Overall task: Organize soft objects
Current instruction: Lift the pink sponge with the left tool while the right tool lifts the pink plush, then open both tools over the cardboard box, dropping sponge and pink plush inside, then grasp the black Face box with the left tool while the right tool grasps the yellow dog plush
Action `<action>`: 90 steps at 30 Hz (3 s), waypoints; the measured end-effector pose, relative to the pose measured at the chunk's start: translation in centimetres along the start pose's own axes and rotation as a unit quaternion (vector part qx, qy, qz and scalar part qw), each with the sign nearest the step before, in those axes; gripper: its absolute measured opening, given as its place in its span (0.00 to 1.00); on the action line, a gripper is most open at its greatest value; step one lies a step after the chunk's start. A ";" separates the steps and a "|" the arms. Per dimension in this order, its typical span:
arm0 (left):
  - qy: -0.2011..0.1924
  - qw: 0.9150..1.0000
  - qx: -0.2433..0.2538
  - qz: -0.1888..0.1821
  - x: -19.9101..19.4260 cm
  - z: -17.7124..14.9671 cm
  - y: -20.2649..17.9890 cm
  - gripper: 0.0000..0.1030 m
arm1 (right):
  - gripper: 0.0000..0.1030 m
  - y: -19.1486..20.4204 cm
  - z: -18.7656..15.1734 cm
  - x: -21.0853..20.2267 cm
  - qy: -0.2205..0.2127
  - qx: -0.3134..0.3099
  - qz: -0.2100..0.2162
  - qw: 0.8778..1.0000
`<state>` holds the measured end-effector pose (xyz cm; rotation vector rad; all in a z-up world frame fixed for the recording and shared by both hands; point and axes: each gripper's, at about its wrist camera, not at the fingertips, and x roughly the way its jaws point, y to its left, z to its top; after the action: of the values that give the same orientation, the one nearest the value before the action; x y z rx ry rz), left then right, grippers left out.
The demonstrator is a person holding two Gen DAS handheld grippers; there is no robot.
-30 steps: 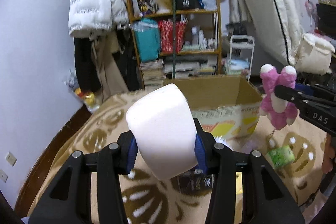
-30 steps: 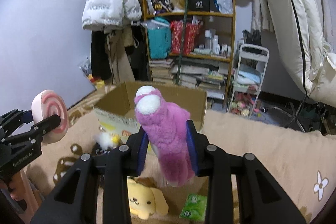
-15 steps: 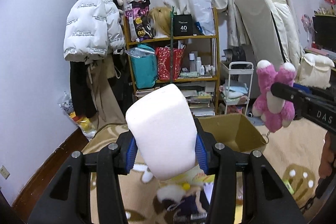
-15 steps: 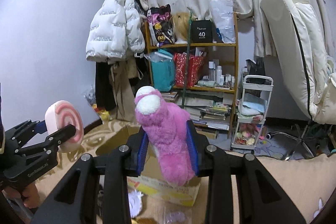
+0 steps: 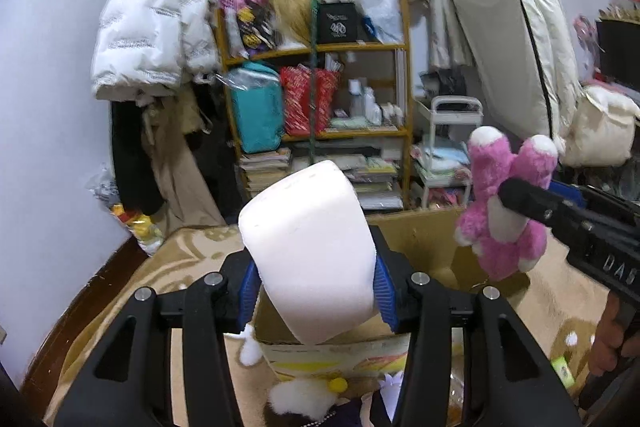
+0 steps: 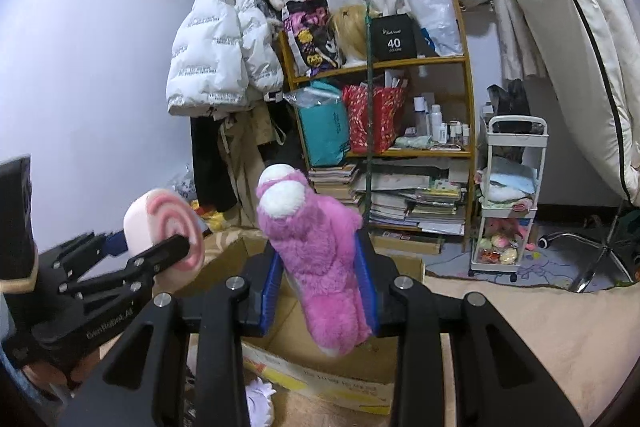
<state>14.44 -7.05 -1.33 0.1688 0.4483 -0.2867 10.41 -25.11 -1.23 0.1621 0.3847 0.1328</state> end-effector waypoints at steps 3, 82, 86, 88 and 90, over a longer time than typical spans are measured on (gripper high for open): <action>0.023 1.000 0.012 -0.005 1.3 -0.3 -0.5 0.46 | 0.35 -0.1 -1.0 1.1 0.020 0.005 0.009 1.000; 0.156 0.987 -0.019 0.027 -8.0 -7.0 2.7 0.93 | 1.00 -0.2 -6.1 -8.2 0.162 0.088 -0.081 0.980; 0.171 0.985 -0.024 0.012 -7.3 -7.4 2.6 0.93 | 1.00 0.2 -6.6 -7.1 0.183 0.080 -0.078 0.977; 0.179 0.983 -0.029 0.005 -6.9 -7.6 2.6 0.93 | 1.00 0.5 -6.9 -6.6 0.193 0.073 -0.072 0.976; 0.186 0.982 -0.034 0.002 -6.4 -7.7 2.6 0.93 | 1.00 0.9 -7.1 -6.0 0.203 0.066 -0.069 0.975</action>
<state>6.64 -1.33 -5.01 0.1574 0.8277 -0.2357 2.06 -24.28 -5.38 0.2399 0.8110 0.0015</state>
